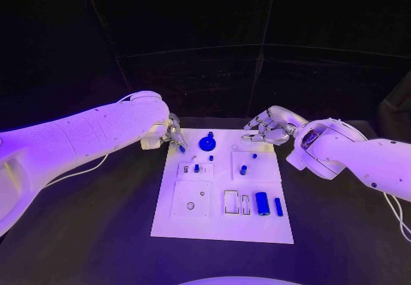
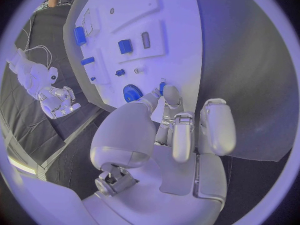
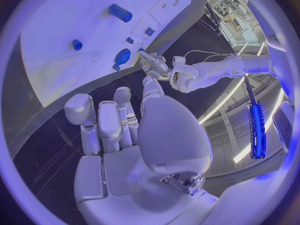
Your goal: Assemble the parts on the task board
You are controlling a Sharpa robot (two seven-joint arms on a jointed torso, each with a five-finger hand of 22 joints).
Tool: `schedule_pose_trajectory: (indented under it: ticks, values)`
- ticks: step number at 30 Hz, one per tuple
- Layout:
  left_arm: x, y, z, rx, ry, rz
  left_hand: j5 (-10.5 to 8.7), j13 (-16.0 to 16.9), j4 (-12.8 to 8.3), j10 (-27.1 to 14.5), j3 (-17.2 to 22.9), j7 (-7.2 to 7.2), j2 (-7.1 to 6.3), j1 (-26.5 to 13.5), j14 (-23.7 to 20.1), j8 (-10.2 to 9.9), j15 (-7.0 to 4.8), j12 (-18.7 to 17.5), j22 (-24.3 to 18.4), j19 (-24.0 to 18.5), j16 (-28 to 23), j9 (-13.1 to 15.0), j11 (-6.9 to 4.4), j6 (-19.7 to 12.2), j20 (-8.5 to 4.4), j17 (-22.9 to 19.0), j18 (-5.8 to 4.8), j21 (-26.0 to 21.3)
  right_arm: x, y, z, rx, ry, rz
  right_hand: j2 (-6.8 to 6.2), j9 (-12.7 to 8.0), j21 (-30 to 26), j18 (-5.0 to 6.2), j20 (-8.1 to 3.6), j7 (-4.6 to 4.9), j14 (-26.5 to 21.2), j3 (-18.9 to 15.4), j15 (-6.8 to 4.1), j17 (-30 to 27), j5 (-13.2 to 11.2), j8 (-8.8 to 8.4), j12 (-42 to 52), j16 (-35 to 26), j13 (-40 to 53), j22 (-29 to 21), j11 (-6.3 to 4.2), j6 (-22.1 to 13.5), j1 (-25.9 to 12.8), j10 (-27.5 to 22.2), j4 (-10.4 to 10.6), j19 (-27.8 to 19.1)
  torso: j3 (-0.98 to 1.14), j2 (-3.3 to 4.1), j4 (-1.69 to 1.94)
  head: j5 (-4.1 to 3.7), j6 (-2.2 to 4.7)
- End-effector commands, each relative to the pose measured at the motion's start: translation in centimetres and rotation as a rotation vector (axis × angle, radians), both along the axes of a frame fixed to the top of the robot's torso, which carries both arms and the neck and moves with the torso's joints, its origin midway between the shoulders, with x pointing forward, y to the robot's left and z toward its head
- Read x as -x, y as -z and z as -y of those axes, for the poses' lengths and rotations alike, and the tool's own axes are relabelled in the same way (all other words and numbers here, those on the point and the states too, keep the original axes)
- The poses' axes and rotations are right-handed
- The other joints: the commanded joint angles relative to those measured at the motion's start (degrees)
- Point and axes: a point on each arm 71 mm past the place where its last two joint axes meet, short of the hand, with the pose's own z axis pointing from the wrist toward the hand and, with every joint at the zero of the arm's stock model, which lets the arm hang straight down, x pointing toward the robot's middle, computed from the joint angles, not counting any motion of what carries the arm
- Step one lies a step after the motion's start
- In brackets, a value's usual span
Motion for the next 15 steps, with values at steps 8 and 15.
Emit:
schedule_pose_trajectory:
  ticks: [8, 15]
  values:
    - [0.4, -0.4, -0.4, 0.077, -0.008, 0.069, 0.12, 0.14, -7.68, 1.54, 17.34, -0.36, -3.72, -6.1, 6.01, 2.35, 0.08, 0.54, 0.49, 0.17, 0.37, 2.78, 0.0, -0.49, 0.03, 15.09, 0.47, 0.46, 0.0, -0.1, 0.0, -0.001, -0.003, 0.007, 0.38, 0.08, -0.39, 0.91, -0.14, -0.28, -0.03, -0.47, -0.01, -0.1, 0.24, 0.37, 0.28, -0.39, -0.02, -0.15, 0.0, -0.13, 0.02, -0.37, 0.02, -0.38, 0.03, -0.11, 0.09, -0.03, -0.15]
    - [2.1, -0.7, -1.2, 0.127, -0.019, 0.113, 0.1, 1.44, -8.07, 2.57, 19.6, -0.59, -4.6, -7.46, 6.01, 3.08, -0.04, 1.9, 0.77, 0.29, 0.37, 3.38, -0.1, -0.38, -0.07, 15.09, 0.44, 0.6, 0.0, -0.1, 0.1, 0.0, 0.0, 0.007, 0.39, 0.08, -0.39, 0.91, -0.14, -0.28, -0.03, -0.49, -0.01, -0.14, 0.28, 0.38, 0.25, -0.43, -0.06, -0.15, 0.0, -0.12, 0.04, -0.4, 0.03, -0.37, 0.08, -0.38, 0.39, 0.01, -0.24]
